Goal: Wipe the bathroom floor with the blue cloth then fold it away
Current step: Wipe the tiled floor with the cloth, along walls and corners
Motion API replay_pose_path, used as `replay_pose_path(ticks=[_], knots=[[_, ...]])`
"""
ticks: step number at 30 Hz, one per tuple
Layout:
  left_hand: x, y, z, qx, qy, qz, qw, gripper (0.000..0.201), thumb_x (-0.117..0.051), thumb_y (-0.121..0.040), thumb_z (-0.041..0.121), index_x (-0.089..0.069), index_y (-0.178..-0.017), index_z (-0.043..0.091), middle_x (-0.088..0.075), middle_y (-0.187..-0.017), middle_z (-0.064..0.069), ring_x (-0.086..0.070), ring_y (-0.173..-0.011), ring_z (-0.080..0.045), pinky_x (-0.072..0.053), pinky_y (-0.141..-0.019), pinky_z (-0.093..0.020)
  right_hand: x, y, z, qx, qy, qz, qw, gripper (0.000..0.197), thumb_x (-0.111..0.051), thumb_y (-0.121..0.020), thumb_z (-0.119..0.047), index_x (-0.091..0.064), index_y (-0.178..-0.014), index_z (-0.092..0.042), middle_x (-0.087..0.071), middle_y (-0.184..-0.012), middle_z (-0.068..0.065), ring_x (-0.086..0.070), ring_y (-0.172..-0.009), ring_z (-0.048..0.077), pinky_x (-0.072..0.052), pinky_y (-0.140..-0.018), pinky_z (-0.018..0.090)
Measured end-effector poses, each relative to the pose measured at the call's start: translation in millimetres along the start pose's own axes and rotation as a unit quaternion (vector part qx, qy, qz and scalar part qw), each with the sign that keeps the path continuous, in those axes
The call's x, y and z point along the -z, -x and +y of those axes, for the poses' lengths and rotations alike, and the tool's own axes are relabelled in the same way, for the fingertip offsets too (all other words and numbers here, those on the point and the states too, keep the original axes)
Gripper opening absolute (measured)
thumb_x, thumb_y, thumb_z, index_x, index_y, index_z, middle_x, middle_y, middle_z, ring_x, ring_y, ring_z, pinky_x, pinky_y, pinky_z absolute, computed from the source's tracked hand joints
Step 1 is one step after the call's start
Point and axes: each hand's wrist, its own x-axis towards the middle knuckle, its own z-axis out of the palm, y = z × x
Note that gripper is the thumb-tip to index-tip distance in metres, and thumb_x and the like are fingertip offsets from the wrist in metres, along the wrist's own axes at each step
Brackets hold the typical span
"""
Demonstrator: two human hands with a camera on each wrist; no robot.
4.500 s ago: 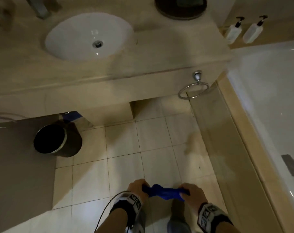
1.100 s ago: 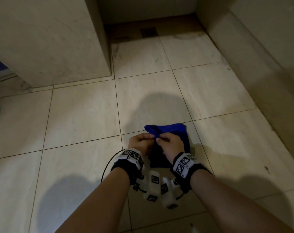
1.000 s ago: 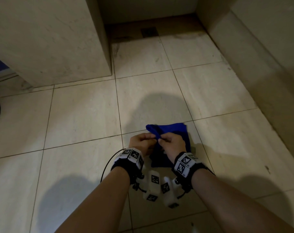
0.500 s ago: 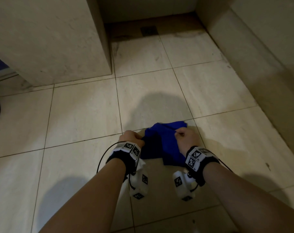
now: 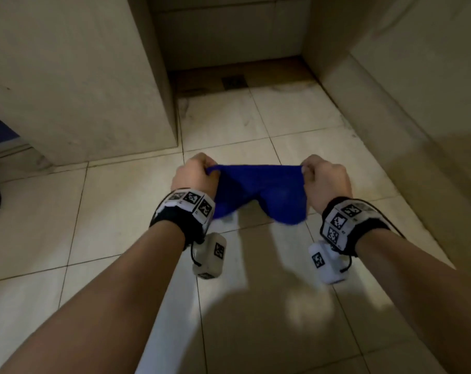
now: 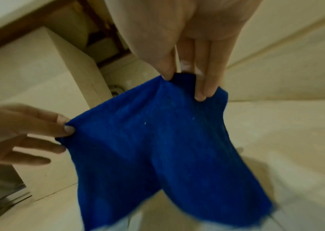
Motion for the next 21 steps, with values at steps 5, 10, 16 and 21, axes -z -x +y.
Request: replay_pose_path(ticks=[5, 10, 16, 21], knots=[[17.2, 1.1, 8.7, -0.077, -0.087, 0.068, 0.991, 0.005, -0.06, -0.09, 0.029, -0.062, -0.093, 0.032, -0.063, -0.089, 0.004, -0.06, -0.08, -0.022, -0.05, -0.066, -0.034, -2.8, -0.4, -1.1, 0.073, 0.055, 0.044, 0.995, 0.023, -0.044, -0.101, -0.024, -0.063, -0.111, -0.015, -0.064, -0.098, 0.01, -0.058, -0.085, 0.029, -0.047, -0.069, 0.034], [-22.1, 40.0, -46.0, -0.048, -0.238, -0.089, 0.966, 0.017, -0.047, -0.096, 0.029, -0.059, -0.107, 0.027, -0.061, -0.106, -0.005, -0.062, -0.091, -0.03, -0.052, -0.078, -0.038, -55.3, 42.3, 23.9, 0.082, 0.184, -0.106, 0.974, 0.021, -0.044, -0.099, -0.019, -0.063, -0.109, -0.015, -0.062, -0.101, 0.01, -0.06, -0.092, 0.031, -0.045, -0.068, 0.034], [-57.5, 102.9, -90.2, 0.027, -0.322, -0.24, 0.915, 0.021, -0.042, -0.089, 0.031, -0.054, -0.106, 0.025, -0.062, -0.107, -0.001, -0.061, -0.093, -0.026, -0.049, -0.081, -0.036, -87.3, 90.8, 43.3, 0.028, 0.196, -0.218, 0.956, 0.021, -0.045, -0.095, -0.024, -0.063, -0.097, -0.014, -0.052, -0.085, 0.0, -0.054, -0.083, 0.021, -0.041, -0.063, 0.028], [-71.5, 93.3, -81.1, -0.051, -0.248, -0.172, 0.952, 0.029, -0.044, -0.093, 0.032, -0.053, -0.118, 0.02, -0.054, -0.116, -0.002, -0.052, -0.108, -0.024, -0.045, -0.084, -0.036, -90.0, 71.4, 44.4, 0.01, 0.106, -0.181, 0.978, 0.018, -0.047, -0.094, -0.015, -0.061, -0.104, -0.01, -0.052, -0.102, 0.007, -0.05, -0.101, 0.025, -0.042, -0.074, 0.031]])
